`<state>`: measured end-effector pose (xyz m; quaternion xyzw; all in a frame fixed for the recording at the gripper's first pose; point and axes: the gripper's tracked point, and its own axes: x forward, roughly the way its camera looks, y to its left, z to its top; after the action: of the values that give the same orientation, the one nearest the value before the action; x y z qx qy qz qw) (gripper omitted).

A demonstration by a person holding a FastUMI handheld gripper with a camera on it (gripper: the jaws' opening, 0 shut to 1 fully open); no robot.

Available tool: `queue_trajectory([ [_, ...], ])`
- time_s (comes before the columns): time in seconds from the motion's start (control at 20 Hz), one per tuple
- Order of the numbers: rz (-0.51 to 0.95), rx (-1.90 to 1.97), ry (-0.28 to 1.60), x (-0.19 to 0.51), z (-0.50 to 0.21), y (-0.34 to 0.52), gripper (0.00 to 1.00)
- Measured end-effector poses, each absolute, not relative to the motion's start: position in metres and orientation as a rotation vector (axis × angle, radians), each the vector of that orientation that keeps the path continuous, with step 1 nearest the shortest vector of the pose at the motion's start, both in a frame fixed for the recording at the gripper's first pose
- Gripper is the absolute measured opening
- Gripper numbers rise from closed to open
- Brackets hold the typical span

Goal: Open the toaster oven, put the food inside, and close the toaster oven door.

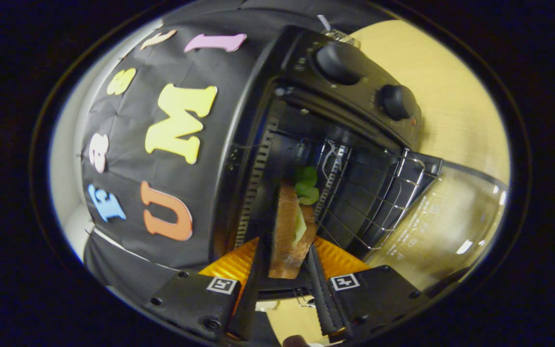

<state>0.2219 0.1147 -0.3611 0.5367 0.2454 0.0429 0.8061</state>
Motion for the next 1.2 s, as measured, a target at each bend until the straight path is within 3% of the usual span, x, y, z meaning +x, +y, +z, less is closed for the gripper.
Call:
queue_trajectory([
  [0.15,0.102,0.951,0.611,0.215,-0.367,0.118,0.74],
  [0.45,0.153,0.587,0.682,0.18,-0.358,0.115,0.96],
  [1.2,0.219,0.151,0.652,0.03,-0.297,0.083,1.0],
])
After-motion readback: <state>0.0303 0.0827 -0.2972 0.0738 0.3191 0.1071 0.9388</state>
